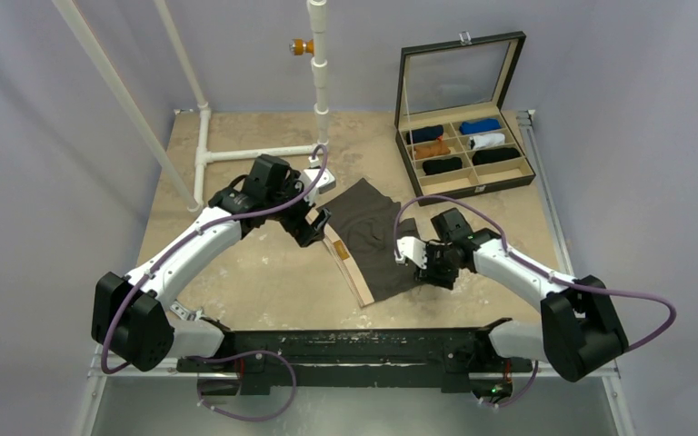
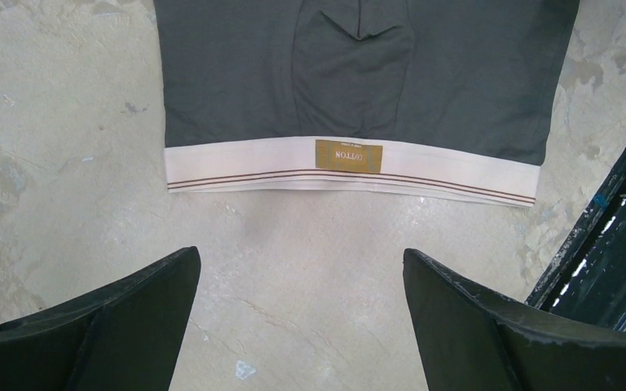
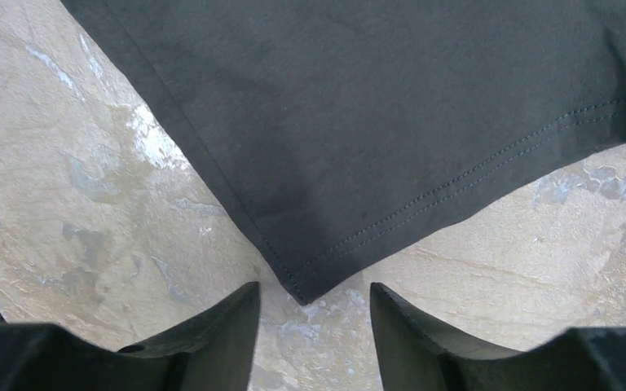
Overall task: Roll the underwear
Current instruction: Fold the underwear at the center of the board.
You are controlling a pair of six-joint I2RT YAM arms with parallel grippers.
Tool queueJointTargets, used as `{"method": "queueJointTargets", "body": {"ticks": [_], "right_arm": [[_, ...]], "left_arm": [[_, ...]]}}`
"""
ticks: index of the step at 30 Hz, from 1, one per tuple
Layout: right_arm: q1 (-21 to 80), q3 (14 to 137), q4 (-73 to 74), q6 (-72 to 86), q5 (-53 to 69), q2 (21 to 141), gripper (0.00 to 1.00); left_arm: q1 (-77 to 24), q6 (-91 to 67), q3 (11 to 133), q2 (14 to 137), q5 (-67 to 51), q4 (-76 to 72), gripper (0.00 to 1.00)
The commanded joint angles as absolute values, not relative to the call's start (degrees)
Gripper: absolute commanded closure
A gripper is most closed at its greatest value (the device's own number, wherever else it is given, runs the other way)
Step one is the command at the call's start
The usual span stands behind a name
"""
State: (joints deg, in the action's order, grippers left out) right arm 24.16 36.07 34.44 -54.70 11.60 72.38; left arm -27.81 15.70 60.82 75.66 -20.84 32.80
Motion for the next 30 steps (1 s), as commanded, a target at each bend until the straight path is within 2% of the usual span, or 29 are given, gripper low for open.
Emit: {"method": "queueJointTargets", "body": {"ticks": [1, 8, 11, 16, 22, 30], "right_arm": [[25.02, 35.22, 31.29, -53.63, 11.41, 72.25, 0.52], [25.64, 35.01, 31.65, -53.2, 11.58, 73.44, 0.66], [25.74, 36.3, 33.65, -52.62, 12.34, 74.08, 0.83], [25.73, 38.75, 36.46, -51.17, 15.72, 75.11, 1.0], [25.72, 42.51, 39.84, -49.5, 21.52, 77.78, 1.0], [25.74, 48.09, 43.96, -45.98, 27.9, 83.63, 1.0]], "left_arm": [[-28.17, 16.94, 60.4, 75.05, -20.92, 32.39, 0.06], [-28.91, 17.74, 59.31, 75.35, -21.79, 32.08, 0.07], [-29.92, 18.61, 58.44, 75.16, -22.16, 31.87, 0.07], [-33.01, 19.72, 54.14, 73.88, -23.08, 28.17, 0.07], [-41.35, 20.04, 43.93, 70.82, -19.46, 17.63, 0.1], [-56.42, 21.45, 43.38, 74.54, -7.36, 14.41, 0.11]]}}
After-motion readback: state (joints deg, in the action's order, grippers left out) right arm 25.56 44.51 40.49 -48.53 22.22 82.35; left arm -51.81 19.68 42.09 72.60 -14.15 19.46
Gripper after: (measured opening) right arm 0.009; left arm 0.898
